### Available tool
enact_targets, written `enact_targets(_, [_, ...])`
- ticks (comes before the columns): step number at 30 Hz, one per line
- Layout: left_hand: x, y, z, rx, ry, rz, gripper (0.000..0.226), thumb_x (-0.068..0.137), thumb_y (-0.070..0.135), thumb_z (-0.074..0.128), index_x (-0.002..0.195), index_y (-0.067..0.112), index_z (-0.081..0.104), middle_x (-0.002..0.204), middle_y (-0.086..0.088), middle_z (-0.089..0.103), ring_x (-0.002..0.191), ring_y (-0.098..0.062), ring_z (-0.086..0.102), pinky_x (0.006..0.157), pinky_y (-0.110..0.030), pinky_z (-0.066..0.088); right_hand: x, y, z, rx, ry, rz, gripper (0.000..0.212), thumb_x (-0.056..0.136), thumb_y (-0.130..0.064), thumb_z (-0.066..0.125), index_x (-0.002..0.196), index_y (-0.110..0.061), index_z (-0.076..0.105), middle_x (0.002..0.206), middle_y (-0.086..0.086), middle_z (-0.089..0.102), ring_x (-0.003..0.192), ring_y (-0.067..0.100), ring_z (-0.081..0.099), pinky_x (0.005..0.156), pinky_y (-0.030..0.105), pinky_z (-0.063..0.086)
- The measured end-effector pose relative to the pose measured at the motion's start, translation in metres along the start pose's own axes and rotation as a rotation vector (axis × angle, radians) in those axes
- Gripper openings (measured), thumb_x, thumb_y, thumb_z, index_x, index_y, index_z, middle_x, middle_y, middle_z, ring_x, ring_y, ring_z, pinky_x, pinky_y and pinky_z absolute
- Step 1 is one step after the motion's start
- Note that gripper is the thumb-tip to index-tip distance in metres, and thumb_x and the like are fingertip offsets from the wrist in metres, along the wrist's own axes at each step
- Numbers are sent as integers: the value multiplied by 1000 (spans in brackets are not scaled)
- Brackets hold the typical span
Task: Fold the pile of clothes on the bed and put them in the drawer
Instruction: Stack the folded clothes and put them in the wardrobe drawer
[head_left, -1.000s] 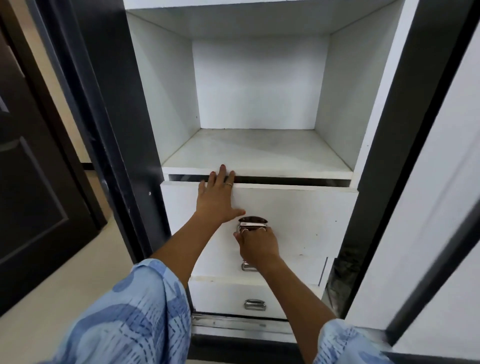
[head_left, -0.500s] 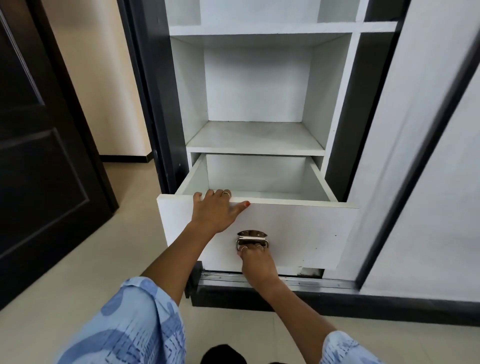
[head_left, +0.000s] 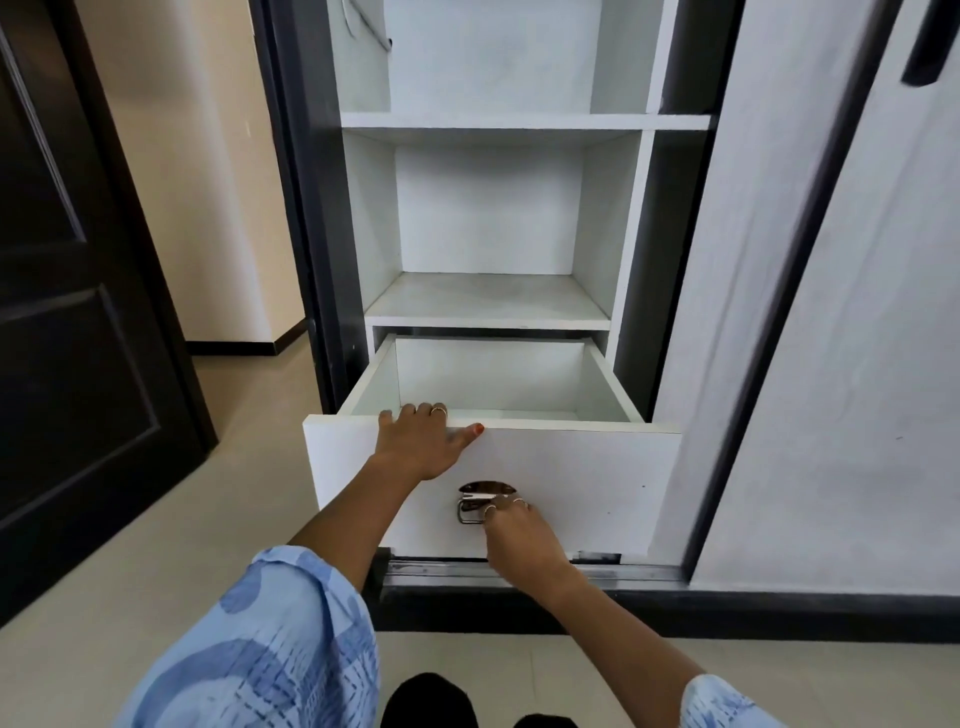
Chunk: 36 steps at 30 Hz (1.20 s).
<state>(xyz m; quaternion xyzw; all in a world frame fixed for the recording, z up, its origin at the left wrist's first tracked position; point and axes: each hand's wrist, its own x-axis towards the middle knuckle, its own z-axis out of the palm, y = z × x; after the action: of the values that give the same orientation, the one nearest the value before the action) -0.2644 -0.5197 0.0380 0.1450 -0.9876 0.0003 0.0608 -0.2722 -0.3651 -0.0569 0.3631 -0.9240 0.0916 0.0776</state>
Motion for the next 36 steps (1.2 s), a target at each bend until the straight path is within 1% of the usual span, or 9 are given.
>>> enact_targets(3, [5,0,-8,-38,-30,-4,81,91,71,14,135,12,47,134,-8,55,124,-28,48,103,-49,31,6,11,-19,-33,231,-109,17,70,1,64,84,-7,71,84,8,64,79,28,63,72,38,56])
enact_targets(8, [19,3,-24,-1,-42,28,80,89,73,17,104,8,62,111,-13,66,103,-30,59,86,-37,45,32,25,-81,-165,519,-179,21,84,-10,57,101,-7,68,95,8,64,87,28,59,77,39,48])
enact_targets(13, [64,29,-54,181,-447,-28,82,81,82,29,104,10,59,105,-9,61,95,-26,57,85,-32,44,66,38,-117,-16,-26,168,40,101,-40,37,100,-9,62,104,12,64,98,32,61,74,34,40])
enact_targets(17, [98,26,-57,169,-761,-61,83,76,83,38,87,4,61,86,-9,65,71,-23,62,67,-29,53,82,50,-122,-49,-131,65,46,100,-47,36,70,-13,43,71,2,48,74,26,49,65,31,33])
enact_targets(21, [131,13,-45,119,-1007,-66,75,74,77,51,82,4,65,84,-10,70,67,-24,68,68,-31,60,91,60,-119,-26,-210,-62,37,102,-43,34,80,-16,45,64,-1,36,67,24,43,55,32,26])
enact_targets(26, [145,29,-32,144,-1238,-28,67,83,67,53,84,1,63,83,-13,67,66,-26,66,78,-37,59,107,56,-137,43,-462,-5,36,102,-41,39,103,-13,62,94,9,62,89,29,60,64,29,32])
enact_targets(28, [149,33,-38,125,-1338,-81,65,84,65,54,83,0,62,83,-15,65,69,-27,65,82,-39,57,116,55,-144,91,-602,75,43,100,-48,38,96,-12,60,95,11,62,88,29,59,69,30,35])
enact_targets(33, [157,58,-52,296,-1590,-124,72,86,69,47,84,-2,60,97,-18,66,107,-32,63,87,-39,50,135,69,-146,312,-826,309,46,95,-48,46,96,-6,64,102,8,65,95,27,60,75,30,39])
enact_targets(36, [172,103,-58,242,-1561,62,52,95,56,43,91,6,59,99,-10,68,92,-22,66,79,-31,49,136,92,-155,429,-797,419,39,97,-32,45,105,0,68,105,14,68,95,30,63,72,28,40])
